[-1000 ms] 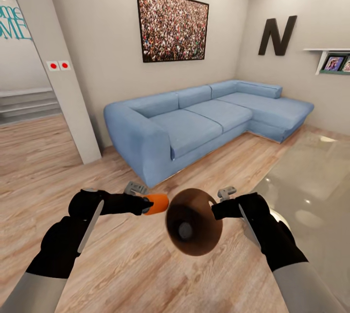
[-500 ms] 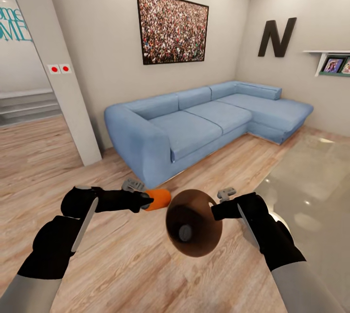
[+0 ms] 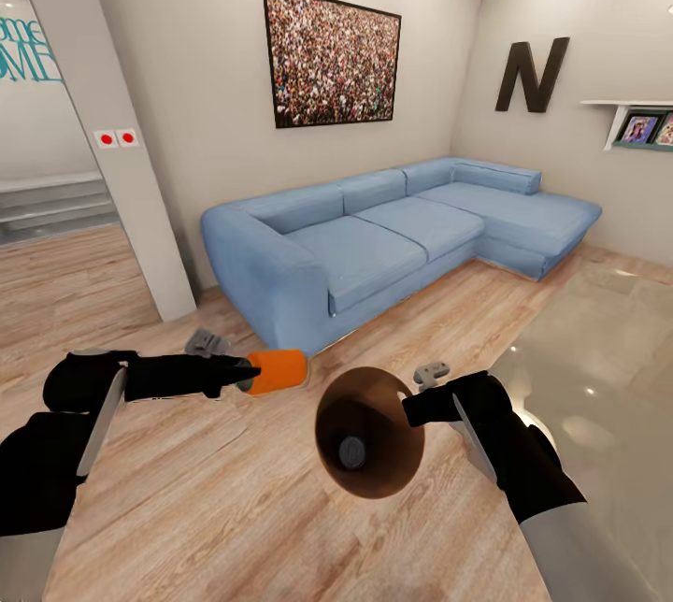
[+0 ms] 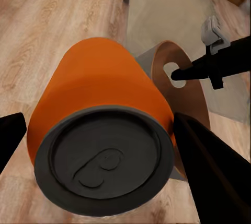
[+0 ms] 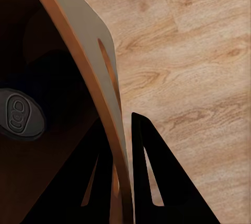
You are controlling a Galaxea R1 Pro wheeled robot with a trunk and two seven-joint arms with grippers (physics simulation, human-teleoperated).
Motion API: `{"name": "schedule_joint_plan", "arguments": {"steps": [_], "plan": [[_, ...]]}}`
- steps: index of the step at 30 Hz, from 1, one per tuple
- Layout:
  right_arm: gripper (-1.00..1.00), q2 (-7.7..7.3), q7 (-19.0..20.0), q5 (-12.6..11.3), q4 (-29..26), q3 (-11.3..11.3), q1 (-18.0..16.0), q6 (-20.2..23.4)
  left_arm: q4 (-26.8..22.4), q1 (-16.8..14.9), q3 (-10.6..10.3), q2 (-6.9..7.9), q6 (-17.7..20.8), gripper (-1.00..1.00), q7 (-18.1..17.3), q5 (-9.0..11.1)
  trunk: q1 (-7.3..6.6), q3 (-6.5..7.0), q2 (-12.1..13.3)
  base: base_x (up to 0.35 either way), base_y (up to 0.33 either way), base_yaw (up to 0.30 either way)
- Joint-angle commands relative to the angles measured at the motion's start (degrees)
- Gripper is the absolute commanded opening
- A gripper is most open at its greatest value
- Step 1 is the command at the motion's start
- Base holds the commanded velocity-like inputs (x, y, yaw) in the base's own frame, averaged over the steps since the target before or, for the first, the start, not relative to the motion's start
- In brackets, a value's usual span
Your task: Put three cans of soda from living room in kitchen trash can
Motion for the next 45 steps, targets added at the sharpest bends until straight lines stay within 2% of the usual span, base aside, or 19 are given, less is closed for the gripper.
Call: {"name": "schedule_joint_plan", "arguments": {"steps": [1,2,3,6,8,10,12,13,17,18,21,25,32,39,41,44,45], "plan": [[-1.0,0.01,0.29,-1.57,-0.02,0.02,-0.03,0.26,0.0,0.02,1.14,0.36,0.04,-1.0,-1.18,0.0,0.0,0.01,0.0,0.0,0.0,0.0],[-1.0,0.01,0.29,-1.57,-0.02,0.04,-0.05,0.26,-0.01,0.03,2.16,0.78,0.04,-1.0,-2.2,0.0,0.0,0.01,0.0,0.0,0.0,0.0],[-1.0,0.01,0.29,-1.57,-0.02,0.07,-0.06,0.26,-0.02,0.04,4.08,1.67,0.04,-1.0,-4.11,0.01,0.0,0.01,0.0,0.0,0.0,0.0],[-1.0,0.01,0.29,-1.57,-0.02,0.2,-0.05,0.26,-0.04,0.05,6.95,2.77,0.04,-1.0,-6.76,0.01,0.0,0.01,0.0,0.0,0.0,0.0],[-1.0,0.01,0.29,-1.57,-0.02,0.23,-0.05,0.26,-0.04,0.05,7.97,3.14,0.04,-1.0,-8.0,0.05,0.0,0.01,0.0,0.0,0.0,0.0],[-1.0,0.01,0.28,-1.57,-0.02,0.22,-0.05,0.26,-0.04,0.06,8.34,3.28,0.04,-1.0,-9.3,0.08,0.0,0.01,0.0,0.0,0.0,0.0],[-1.0,0.01,0.28,-1.57,-0.06,0.22,-0.04,0.26,-0.04,0.06,8.59,3.39,0.04,-1.0,-12.25,0.09,0.0,0.01,0.0,0.0,0.0,0.0],[-1.0,0.05,0.29,-1.57,-0.09,0.21,-0.05,0.26,-0.04,0.06,8.65,3.43,0.04,-1.0,-15.72,0.1,0.0,0.01,0.0,0.0,0.0,0.0],[-1.0,0.08,0.28,-1.57,-0.1,0.23,-0.06,0.26,-0.04,0.06,8.51,3.25,0.04,-1.0,-20.22,0.15,0.0,0.01,0.0,0.0,0.0,0.0],[-1.0,0.08,0.28,-1.57,-0.1,0.25,-0.05,0.26,-0.04,0.06,8.16,3.17,0.04,-1.0,-22.23,0.16,0.0,0.01,0.0,0.0,0.0,0.0],[-1.0,0.09,0.27,-1.57,-0.11,0.31,-0.07,0.26,-0.03,0.06,6.92,3.06,0.04,-1.0,-24.38,0.15,0.0,0.01,0.0,0.0,0.0,0.0],[-1.0,0.09,0.29,-1.57,-0.11,0.44,-0.06,0.26,0.03,0.05,3.79,2.94,0.04,-1.0,-28.37,0.25,0.0,0.01,0.0,0.0,0.0,0.0],[-1.0,0.1,0.28,-1.48,-0.11,0.56,-0.04,0.26,0.04,0.0,2.6,2.86,0.04,-1.0,-28.37,0.44,0.0,0.01,0.0,0.0,0.0,0.0],[-1.0,0.13,0.27,0.24,-0.11,1.3,-0.04,0.26,0.06,-0.03,-1.25,2.29,0.04,-1.0,-28.37,0.61,0.0,0.01,0.0,0.0,0.0,0.0],[-1.0,0.15,0.25,0.41,-0.09,1.38,-0.04,0.26,0.09,-0.03,-1.62,1.65,0.04,-1.0,-28.37,0.44,0.0,0.01,0.0,0.0,0.0,0.0],[-1.0,0.45,0.22,0.64,-0.05,1.47,-0.05,0.26,0.11,-0.03,-2.45,-0.5,0.04,-1.0,-28.37,-0.03,0.0,0.01,0.0,0.0,0.0,0.0],[-1.0,0.8,0.21,0.72,-0.04,1.62,-0.05,0.26,0.14,-0.03,-3.29,-1.64,0.04,-1.0,-28.37,-0.48,0.0,0.01,0.0,0.0,0.0,0.0]]}}
